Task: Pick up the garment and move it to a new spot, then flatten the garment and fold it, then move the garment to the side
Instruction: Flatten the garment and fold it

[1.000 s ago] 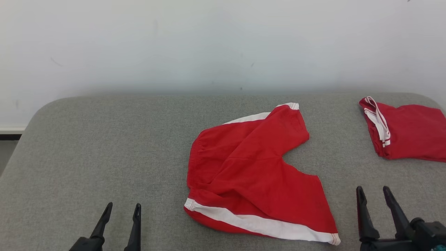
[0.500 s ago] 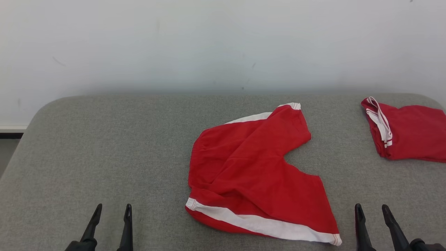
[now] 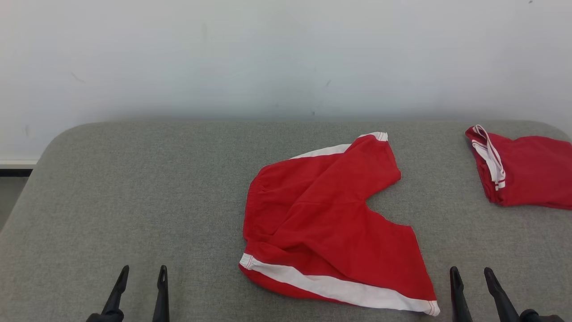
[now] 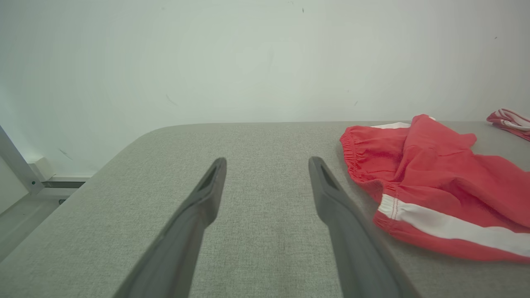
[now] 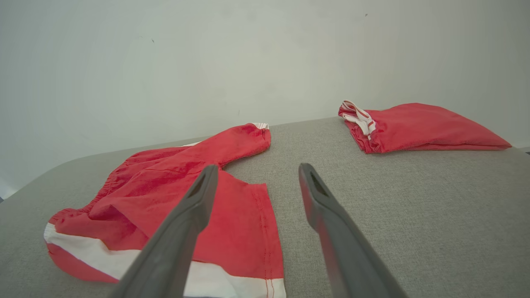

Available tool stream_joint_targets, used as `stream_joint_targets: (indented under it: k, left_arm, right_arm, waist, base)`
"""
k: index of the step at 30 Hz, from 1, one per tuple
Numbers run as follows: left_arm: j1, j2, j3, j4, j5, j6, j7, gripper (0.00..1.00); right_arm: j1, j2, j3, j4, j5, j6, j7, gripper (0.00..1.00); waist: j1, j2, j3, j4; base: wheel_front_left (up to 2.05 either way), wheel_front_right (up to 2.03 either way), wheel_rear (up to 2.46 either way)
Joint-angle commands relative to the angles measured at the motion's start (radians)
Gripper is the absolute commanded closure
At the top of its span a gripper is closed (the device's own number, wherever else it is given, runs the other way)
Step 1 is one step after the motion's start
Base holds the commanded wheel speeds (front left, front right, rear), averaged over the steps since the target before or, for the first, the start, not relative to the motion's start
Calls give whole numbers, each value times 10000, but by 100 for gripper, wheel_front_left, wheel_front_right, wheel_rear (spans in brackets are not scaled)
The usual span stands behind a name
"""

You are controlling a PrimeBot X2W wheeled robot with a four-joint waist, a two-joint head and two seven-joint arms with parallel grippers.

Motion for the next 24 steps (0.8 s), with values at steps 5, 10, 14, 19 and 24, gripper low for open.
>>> stream_joint_targets:
  k: [5,10,14,19,24]
  left_arm:
    - [-121,39,-268,-19,-111,-206,40,0]
    - [-755,142,-1036,347,-44,-545,172,0]
    - [-1647,348,-2069,1120,-174,-753,251,0]
    - [-2425,732,-3256,2027,-470,-780,299,0]
    - [-2871,1092,-3995,2652,-1008,-785,244,0]
  right_arm:
    - [58,21,8,248,182,-29,198,0]
    - [123,5,160,770,170,-29,419,0]
    - [-231,-166,401,1474,155,-29,411,0]
    - [-594,-234,647,2359,130,-29,271,0]
    - [-986,-217,906,3137,205,-29,63,0]
  waist:
    - [-1,0,29,-12]
    - [-1,0,149,-97]
    - [-1,0,541,-305]
    - [-1,0,922,-524]
    - [-1,0,1095,-684]
  base:
    - [0,0,0]
    - [0,0,0]
    - [0,0,0]
    - [0,0,0]
    - [0,0,0]
